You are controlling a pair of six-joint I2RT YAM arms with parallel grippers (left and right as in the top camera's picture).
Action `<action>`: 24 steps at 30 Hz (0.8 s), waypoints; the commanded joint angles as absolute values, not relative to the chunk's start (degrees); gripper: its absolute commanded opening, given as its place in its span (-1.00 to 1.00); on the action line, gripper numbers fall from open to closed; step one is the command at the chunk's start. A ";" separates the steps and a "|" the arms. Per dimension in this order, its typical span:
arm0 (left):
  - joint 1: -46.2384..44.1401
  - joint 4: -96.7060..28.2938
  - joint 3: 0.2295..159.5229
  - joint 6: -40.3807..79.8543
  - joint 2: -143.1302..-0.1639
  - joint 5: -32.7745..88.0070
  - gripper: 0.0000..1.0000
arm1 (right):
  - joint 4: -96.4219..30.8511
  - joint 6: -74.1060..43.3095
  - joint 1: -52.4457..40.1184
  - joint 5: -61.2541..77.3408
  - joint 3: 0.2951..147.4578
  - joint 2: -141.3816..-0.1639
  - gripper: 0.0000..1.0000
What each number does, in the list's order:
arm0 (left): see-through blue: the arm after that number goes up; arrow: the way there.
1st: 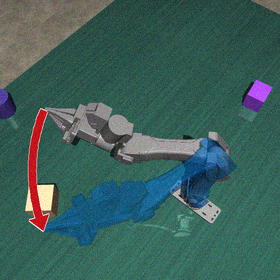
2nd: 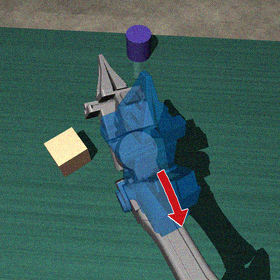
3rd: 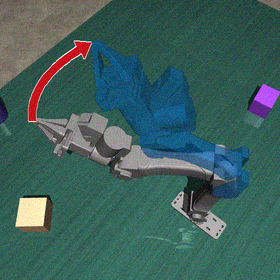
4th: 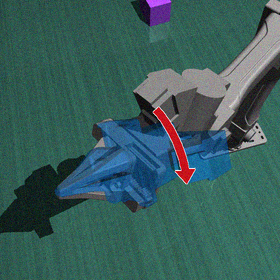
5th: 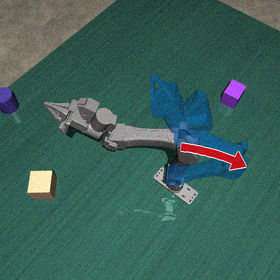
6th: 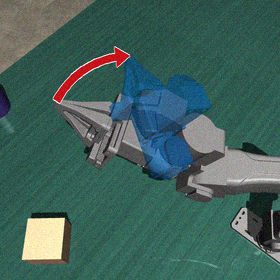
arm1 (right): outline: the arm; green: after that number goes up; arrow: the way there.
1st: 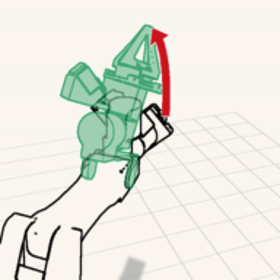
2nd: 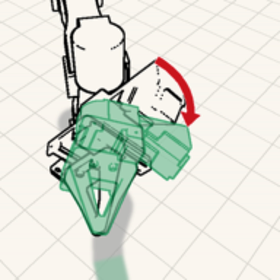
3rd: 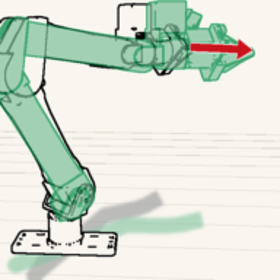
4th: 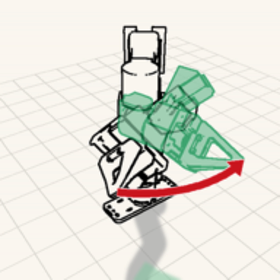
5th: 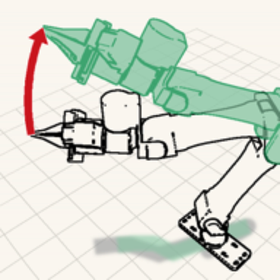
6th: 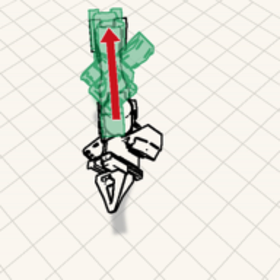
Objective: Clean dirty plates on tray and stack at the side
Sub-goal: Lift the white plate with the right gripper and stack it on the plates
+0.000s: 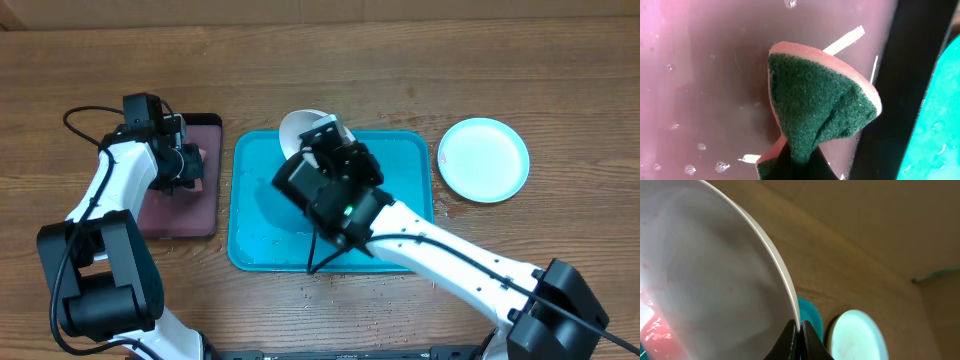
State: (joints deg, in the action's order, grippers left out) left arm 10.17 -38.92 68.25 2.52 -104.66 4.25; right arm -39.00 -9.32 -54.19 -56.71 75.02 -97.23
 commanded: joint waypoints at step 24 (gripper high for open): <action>8.69 -37.82 68.16 0.01 -104.90 -2.96 0.42 | -34.46 -2.94 -57.78 -71.59 76.97 -95.57 -0.92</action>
